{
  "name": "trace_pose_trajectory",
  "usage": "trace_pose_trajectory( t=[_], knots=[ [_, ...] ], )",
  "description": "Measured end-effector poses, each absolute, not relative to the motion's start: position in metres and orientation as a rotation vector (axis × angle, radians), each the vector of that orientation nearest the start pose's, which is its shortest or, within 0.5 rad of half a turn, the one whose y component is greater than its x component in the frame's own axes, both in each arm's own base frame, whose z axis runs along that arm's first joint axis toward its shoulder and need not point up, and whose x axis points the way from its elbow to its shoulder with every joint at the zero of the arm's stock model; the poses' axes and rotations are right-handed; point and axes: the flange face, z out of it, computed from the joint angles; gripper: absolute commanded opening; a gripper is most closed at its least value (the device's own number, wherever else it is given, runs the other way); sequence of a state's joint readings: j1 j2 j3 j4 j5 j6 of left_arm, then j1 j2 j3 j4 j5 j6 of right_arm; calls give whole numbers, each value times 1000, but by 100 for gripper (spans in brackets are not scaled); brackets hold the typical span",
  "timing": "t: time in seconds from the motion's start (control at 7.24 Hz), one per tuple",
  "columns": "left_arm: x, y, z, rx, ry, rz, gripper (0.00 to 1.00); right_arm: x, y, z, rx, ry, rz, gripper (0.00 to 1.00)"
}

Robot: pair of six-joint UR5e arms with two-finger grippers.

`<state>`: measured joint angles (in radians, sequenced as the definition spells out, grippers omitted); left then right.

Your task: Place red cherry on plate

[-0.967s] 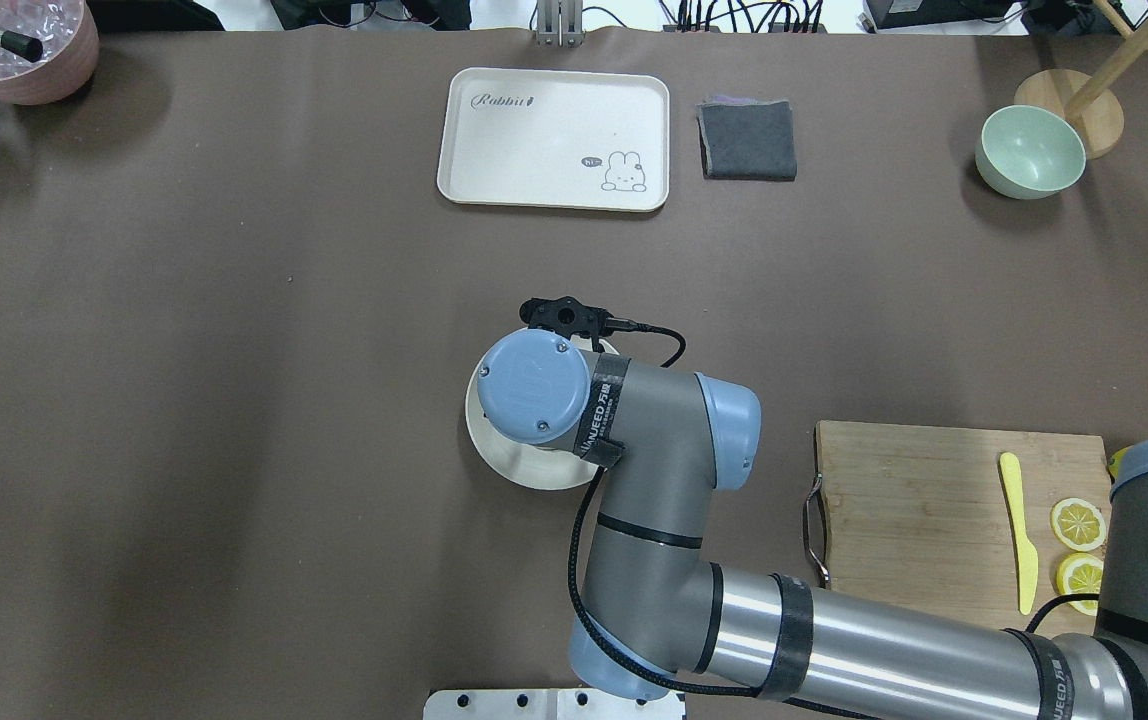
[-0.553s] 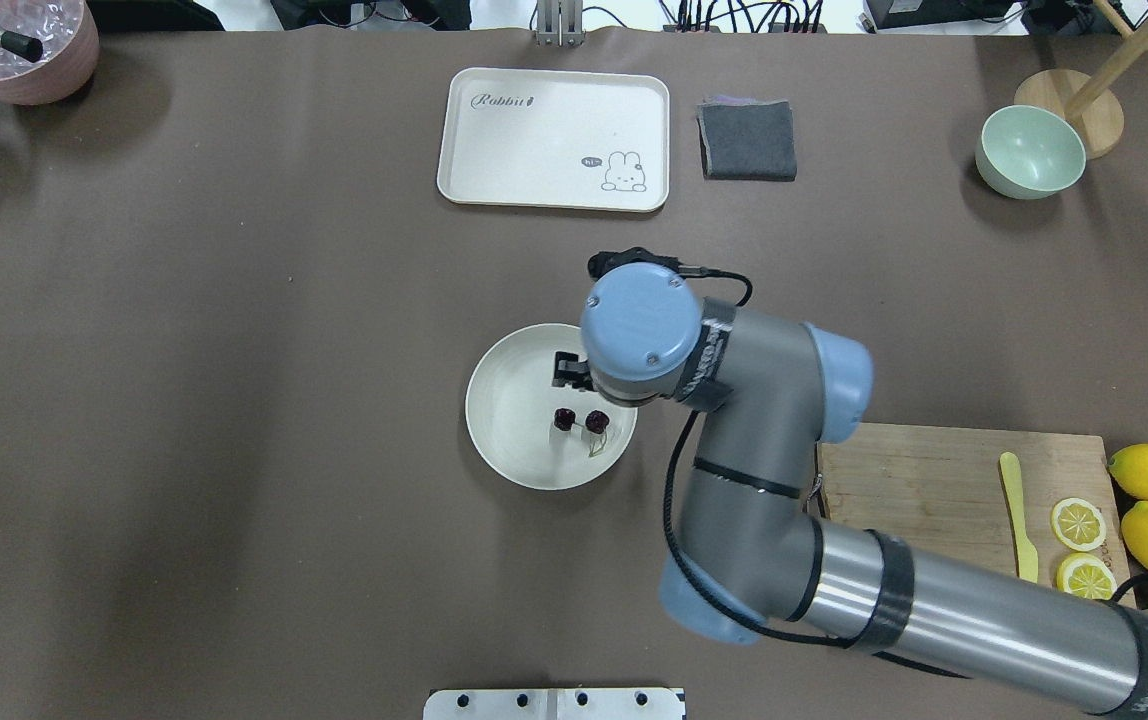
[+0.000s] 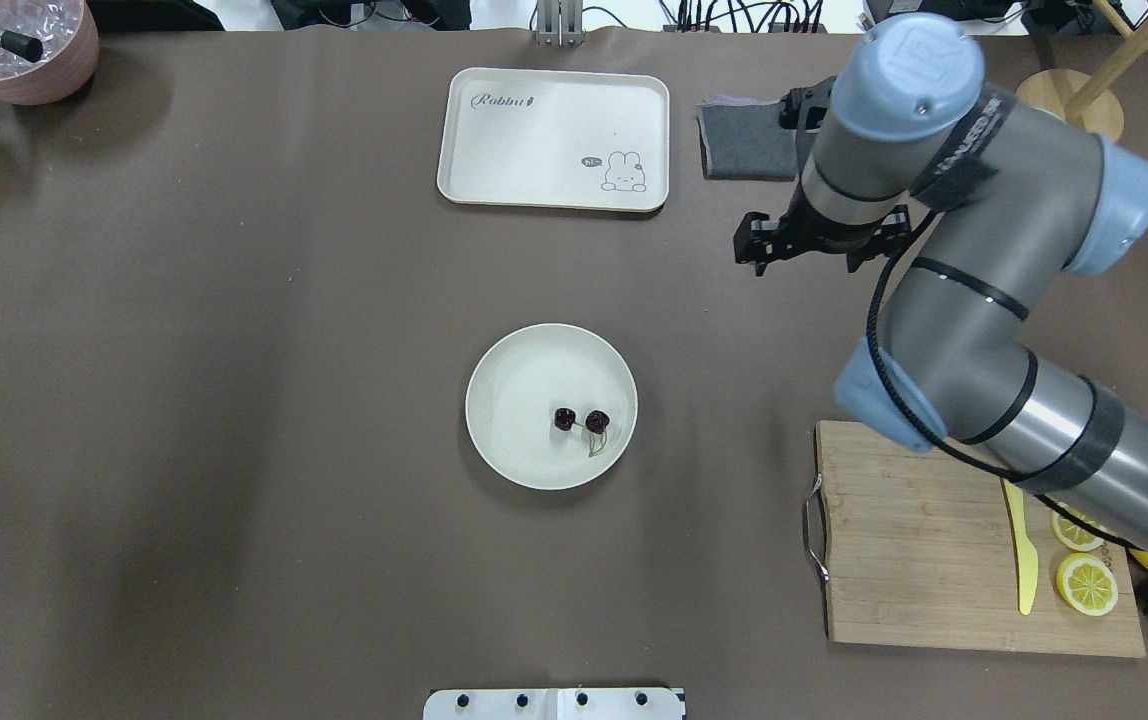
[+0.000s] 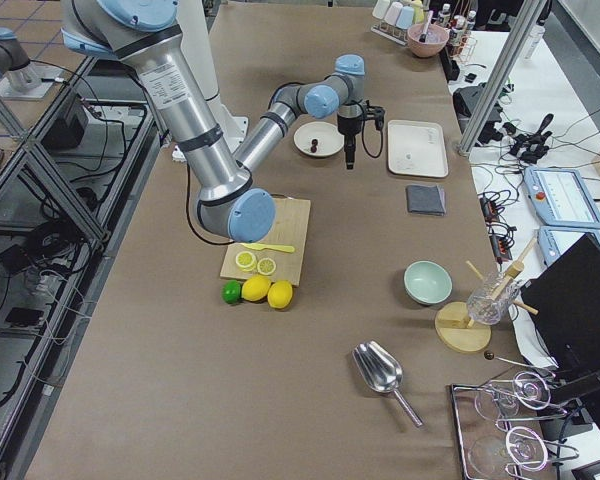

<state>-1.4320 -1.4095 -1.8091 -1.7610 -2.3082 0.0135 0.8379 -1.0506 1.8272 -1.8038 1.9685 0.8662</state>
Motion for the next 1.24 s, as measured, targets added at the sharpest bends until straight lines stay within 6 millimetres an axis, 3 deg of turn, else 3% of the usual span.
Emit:
trace_pose_trajectory(
  t=[0.28,0.69,0.97,1.24],
  knots=[
    [-5,-444,597,208,747,241,98,-253,-551,356,74,-620,-57,100],
    [-5,-445,600,200,747,237,98,-135,-552,456,17,-606,-110,100],
    [-5,-444,612,167,749,225,98,-62,-530,527,-28,-609,-141,100],
    [-4,-443,621,132,763,213,98,-19,-510,573,-49,-605,-184,100]
  ],
)
